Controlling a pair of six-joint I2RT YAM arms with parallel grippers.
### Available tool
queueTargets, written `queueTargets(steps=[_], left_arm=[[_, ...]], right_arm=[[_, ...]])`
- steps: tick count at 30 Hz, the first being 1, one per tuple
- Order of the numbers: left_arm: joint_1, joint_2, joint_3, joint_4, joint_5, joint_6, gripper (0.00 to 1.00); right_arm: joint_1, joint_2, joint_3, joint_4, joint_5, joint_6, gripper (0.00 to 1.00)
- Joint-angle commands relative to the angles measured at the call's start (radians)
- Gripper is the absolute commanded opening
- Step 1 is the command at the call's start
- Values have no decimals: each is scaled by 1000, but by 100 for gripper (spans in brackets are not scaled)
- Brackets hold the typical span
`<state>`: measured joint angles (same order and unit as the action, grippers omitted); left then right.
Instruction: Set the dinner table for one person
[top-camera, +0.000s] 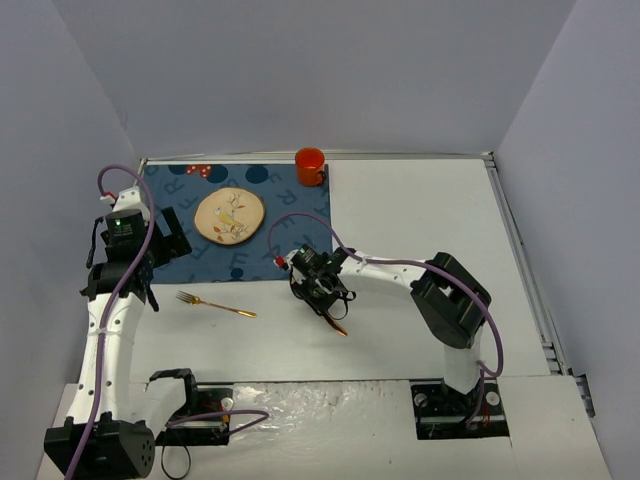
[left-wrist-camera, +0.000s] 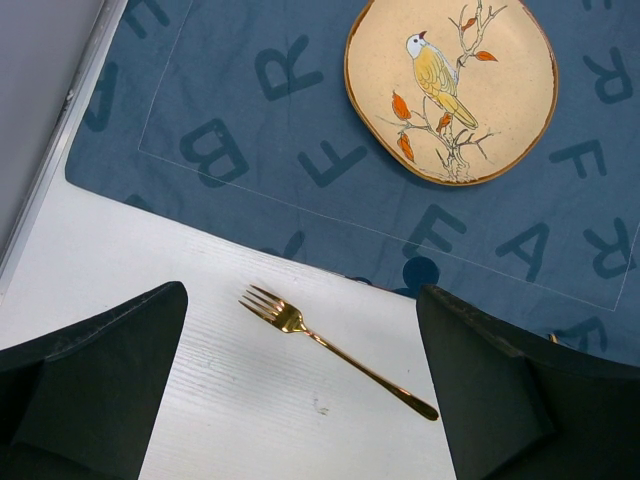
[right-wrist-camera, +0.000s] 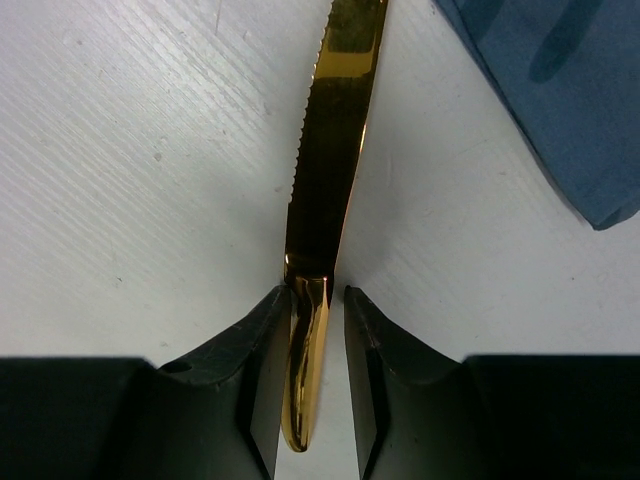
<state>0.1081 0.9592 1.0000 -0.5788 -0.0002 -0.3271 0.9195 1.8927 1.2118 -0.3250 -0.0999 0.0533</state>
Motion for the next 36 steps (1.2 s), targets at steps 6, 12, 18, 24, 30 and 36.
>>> queueTargets(steps=[6, 12, 18, 24, 30, 36], left_arm=[[8, -20, 11, 40, -4, -1, 97], [8, -19, 11, 40, -4, -1, 97], [10, -22, 11, 40, -6, -1, 97], [10, -22, 11, 40, -3, -1, 97], [10, -23, 11, 40, -4, -1, 97], [10, -23, 11, 37, -7, -1, 97]], right_arm=[[12, 47, -5, -188, 97, 8, 25], [24, 74, 13, -192, 85, -5, 25], [27, 109, 22, -192, 61, -20, 17], [28, 81, 23, -190, 47, -27, 0], [22, -14, 121, -190, 24, -18, 0], [1, -47, 234, -192, -5, 1, 0]])
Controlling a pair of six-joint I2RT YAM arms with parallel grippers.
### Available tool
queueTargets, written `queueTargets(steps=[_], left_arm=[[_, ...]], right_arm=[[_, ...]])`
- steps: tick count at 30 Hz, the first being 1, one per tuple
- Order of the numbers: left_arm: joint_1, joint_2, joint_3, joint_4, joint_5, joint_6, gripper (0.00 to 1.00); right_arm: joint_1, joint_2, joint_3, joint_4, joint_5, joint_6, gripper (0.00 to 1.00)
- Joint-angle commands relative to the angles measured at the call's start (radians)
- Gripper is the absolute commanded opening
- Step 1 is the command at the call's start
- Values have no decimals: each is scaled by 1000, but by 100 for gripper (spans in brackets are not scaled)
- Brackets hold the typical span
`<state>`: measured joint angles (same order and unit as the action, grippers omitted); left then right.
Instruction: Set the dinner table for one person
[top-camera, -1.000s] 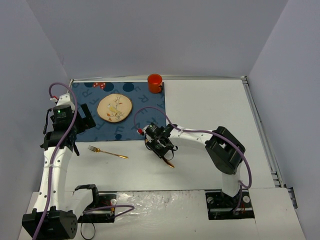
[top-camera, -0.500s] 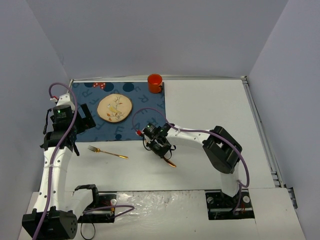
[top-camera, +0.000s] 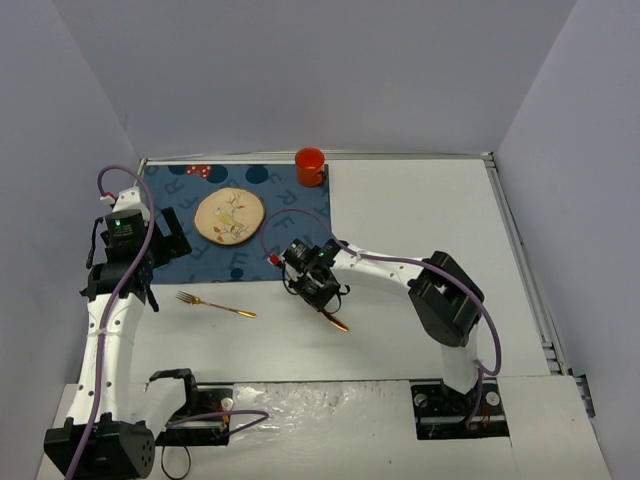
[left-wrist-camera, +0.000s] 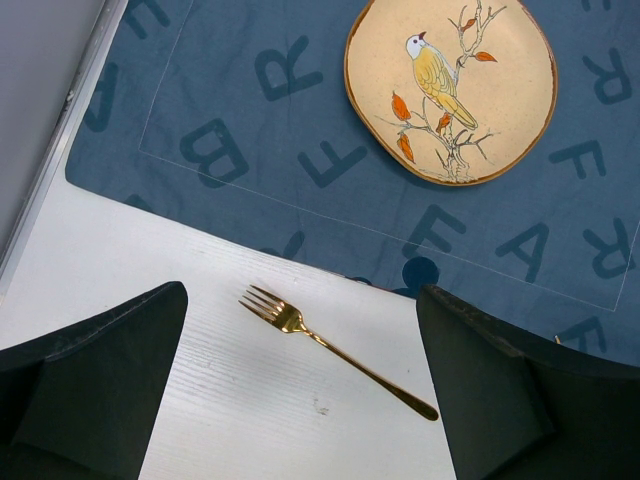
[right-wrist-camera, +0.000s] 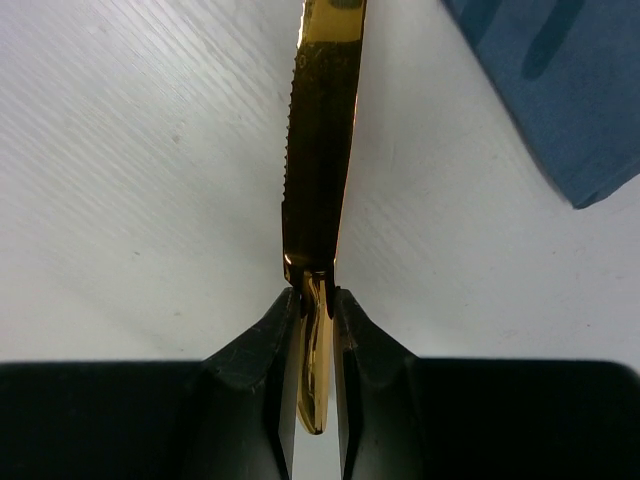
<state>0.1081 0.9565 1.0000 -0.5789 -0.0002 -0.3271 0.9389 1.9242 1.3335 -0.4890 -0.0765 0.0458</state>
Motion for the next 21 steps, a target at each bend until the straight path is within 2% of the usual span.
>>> queueTargets(steps=[1, 10, 15, 21], left_arm=[[10, -21, 11, 38, -7, -1, 97], [10, -22, 11, 37, -10, -3, 97], [10, -19, 12, 34, -14, -4, 97], [10, -19, 12, 34, -14, -6, 97]], right_arm=[[-25, -78, 132, -28, -30, 15, 0], [-147, 23, 368, -27, -32, 120, 0], [-198, 138, 548, -29, -42, 234, 0], [-252, 265, 673, -31, -76, 368, 0]])
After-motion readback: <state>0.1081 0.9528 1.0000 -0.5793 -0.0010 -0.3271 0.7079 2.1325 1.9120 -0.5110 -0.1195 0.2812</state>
